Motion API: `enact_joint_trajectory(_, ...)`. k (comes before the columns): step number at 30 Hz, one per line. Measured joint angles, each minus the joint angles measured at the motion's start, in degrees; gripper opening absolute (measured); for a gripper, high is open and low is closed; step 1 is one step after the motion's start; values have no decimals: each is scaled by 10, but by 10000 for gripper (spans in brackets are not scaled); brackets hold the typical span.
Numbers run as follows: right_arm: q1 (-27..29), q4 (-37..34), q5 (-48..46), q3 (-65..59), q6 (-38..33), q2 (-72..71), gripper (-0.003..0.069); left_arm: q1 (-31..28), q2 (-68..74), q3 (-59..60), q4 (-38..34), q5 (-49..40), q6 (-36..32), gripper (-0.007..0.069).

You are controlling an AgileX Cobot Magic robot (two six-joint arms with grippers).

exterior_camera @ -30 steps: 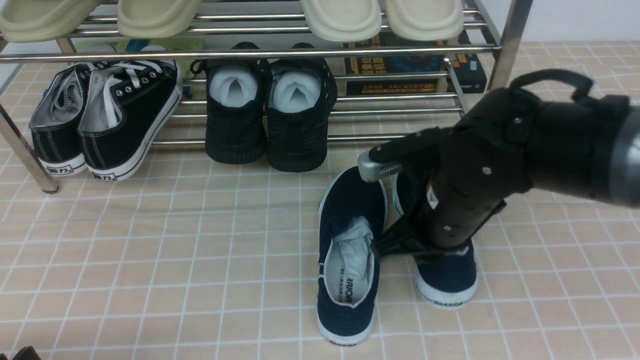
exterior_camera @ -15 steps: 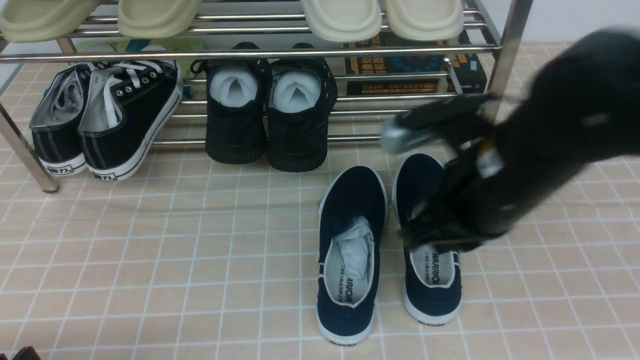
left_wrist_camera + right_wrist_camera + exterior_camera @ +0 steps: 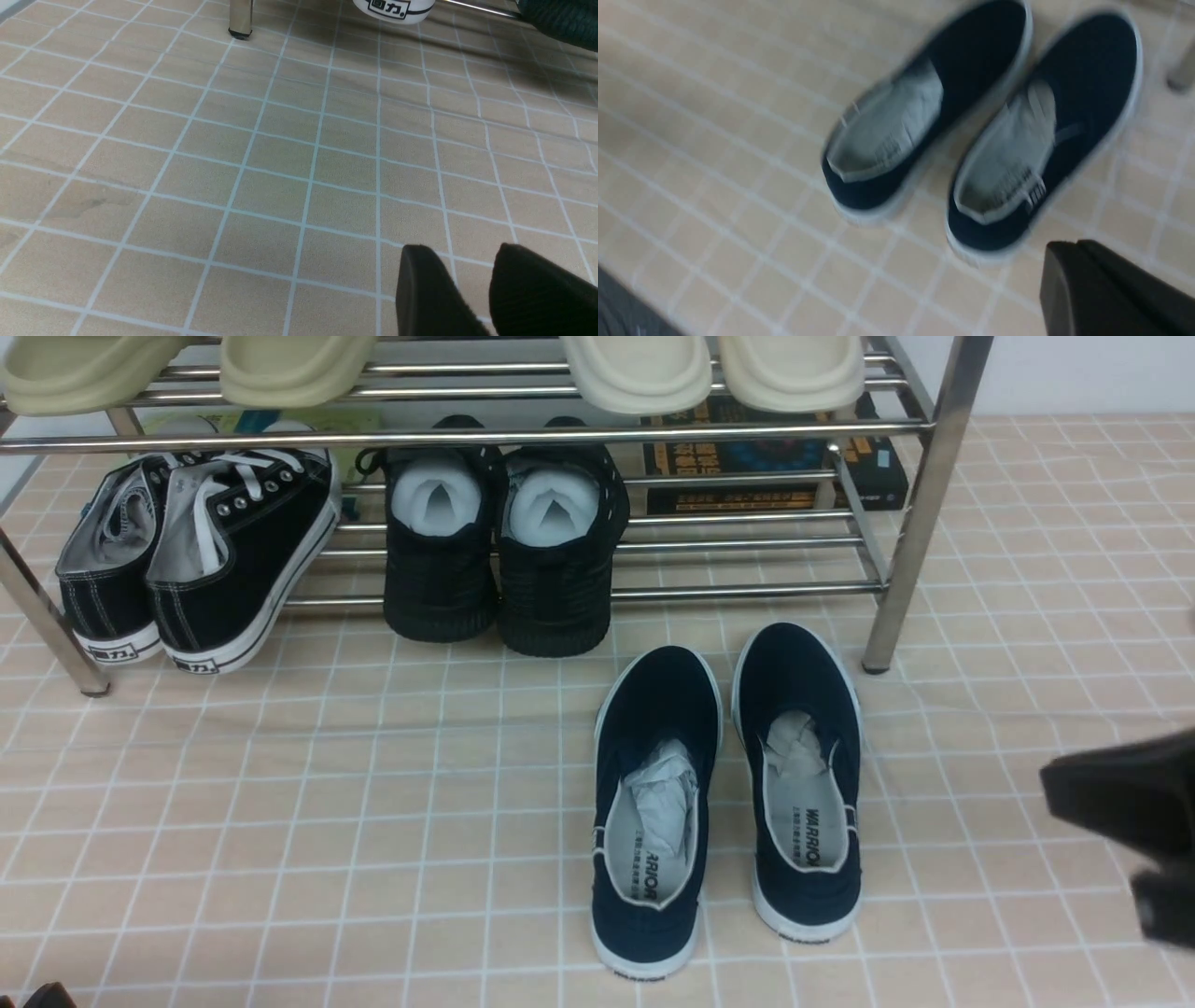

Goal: Take the shoes off the shelf from the light coffee tablecloth by hand.

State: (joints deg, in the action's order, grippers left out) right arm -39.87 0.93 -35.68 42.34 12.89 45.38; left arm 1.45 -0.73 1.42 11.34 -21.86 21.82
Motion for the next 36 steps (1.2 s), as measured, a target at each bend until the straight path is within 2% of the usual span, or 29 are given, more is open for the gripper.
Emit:
enact_joint_trajectory(1,0,0,85,-52,-1,-25,-18,0,0,0,0,0,0,240)
enact_joint_trajectory(2,0,0,85,-58,-1,-25,-18,0,0,0,0,0,0,240)
enact_joint_trajectory(3,0,0,162,-103,-1,-39,-18,0,0,0,0,0,0,240)
enact_joint_trajectory(9,0,0,271,-160,-1,-43,-15,0,0,0,0,0,0,240)
enact_joint_trajectory(32,3,2,285,-171,-1,-52,0,0,0,0,0,0,0,240)
enact_joint_trajectory(35,23,2,289,-192,-13,-72,1,0,0,0,0,0,0,240)
enact_joint_trajectory(36,53,2,288,-213,-23,-93,3,0,0,0,0,0,0,240)
